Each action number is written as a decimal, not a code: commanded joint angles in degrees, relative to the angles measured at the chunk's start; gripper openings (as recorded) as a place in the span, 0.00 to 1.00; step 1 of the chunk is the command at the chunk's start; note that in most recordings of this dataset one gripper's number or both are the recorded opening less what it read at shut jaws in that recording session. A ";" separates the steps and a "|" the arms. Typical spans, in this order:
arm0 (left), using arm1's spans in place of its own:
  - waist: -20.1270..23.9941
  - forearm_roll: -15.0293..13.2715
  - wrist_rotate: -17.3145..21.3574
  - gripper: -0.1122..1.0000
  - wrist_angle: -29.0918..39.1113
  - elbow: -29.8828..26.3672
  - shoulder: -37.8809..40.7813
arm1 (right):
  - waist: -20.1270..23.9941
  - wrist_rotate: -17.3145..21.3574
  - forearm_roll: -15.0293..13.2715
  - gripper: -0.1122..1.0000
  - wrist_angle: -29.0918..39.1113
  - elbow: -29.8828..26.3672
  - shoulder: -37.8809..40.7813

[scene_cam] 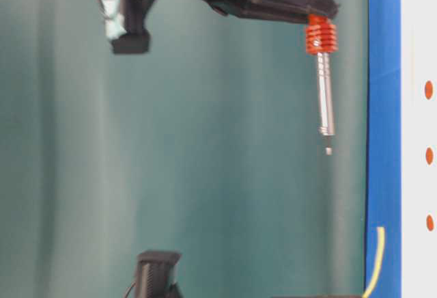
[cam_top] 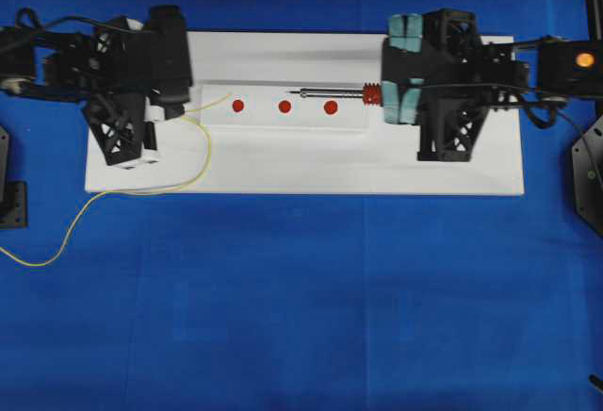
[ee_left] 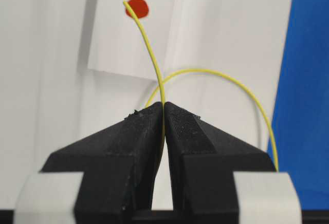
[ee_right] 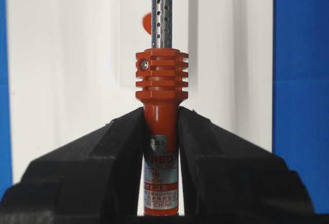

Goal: Touch the tip of the soldering iron to the tip of the solder at the mark.
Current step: 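Lift both held tools and carry them up over the red-dot strip, then bring iron tip and solder tip together at the leftmost red dot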

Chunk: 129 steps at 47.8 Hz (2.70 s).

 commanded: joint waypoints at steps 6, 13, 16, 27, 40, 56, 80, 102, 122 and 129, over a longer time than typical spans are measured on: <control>0.18 0.09 0.26 0.12 0.79 -2.55 2.46 | -0.44 0.35 -0.18 0.16 -0.18 -2.46 2.64; 0.09 0.00 0.35 0.12 0.79 -2.20 2.37 | -0.44 0.53 -0.18 0.16 -0.18 -2.99 3.87; 0.18 0.09 0.26 0.12 0.88 -2.20 2.37 | -0.44 0.53 -0.18 0.16 -0.35 -3.08 3.87; -0.70 0.00 0.26 0.12 0.88 -3.08 3.60 | -0.53 0.53 -0.18 0.16 -0.35 -3.43 4.66; -0.70 0.00 0.35 0.12 0.70 -3.69 7.12 | -0.62 0.53 -0.18 0.16 -0.18 -6.33 8.53; -0.70 0.00 0.53 0.12 0.97 -4.22 8.61 | -0.79 0.44 -0.79 0.16 0.97 -10.20 12.83; -0.70 0.00 0.62 0.12 0.97 -4.13 8.44 | -0.79 0.26 -1.23 0.16 3.25 -16.26 19.86; -0.70 0.09 0.62 0.12 1.41 -4.22 8.53 | -0.62 -0.18 -1.23 0.16 2.99 -17.14 22.32; -0.70 0.09 0.62 0.12 1.32 -4.31 8.53 | -0.62 -0.35 -1.14 0.16 2.99 -16.88 22.32; -0.70 0.09 0.53 0.12 1.41 -4.31 8.53 | -0.53 -0.18 -1.14 0.16 2.90 -16.88 22.32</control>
